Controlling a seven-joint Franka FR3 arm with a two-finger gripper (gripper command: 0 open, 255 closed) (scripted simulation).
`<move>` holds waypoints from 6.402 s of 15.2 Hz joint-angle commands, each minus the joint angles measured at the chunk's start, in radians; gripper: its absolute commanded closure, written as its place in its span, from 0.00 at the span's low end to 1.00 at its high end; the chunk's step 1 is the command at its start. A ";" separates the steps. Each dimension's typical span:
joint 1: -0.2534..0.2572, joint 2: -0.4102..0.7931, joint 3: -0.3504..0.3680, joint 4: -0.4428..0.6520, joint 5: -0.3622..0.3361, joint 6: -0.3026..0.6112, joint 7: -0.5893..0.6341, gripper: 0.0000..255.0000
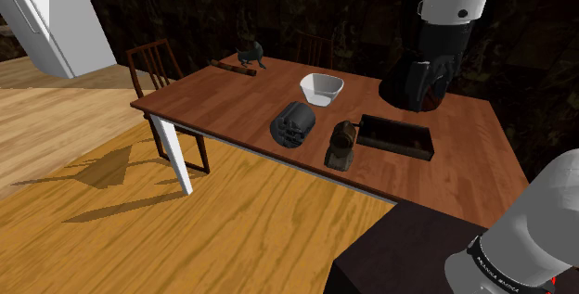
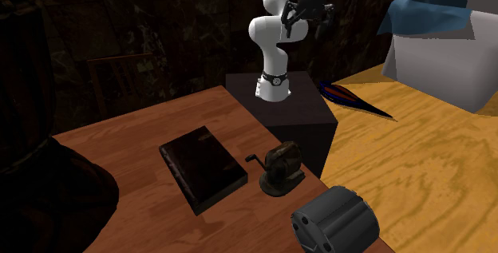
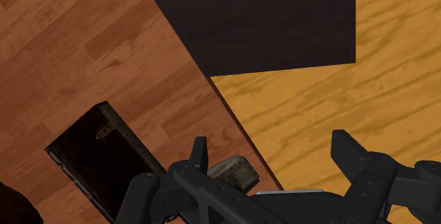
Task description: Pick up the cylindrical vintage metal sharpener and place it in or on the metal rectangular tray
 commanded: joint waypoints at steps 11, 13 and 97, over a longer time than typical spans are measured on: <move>-0.012 0.184 -0.175 -0.102 -0.143 0.342 -0.313 0.00; -0.012 0.244 -0.209 -0.102 -0.162 0.414 -0.373 0.00; -0.201 0.945 -0.554 0.488 0.036 0.622 -1.401 1.00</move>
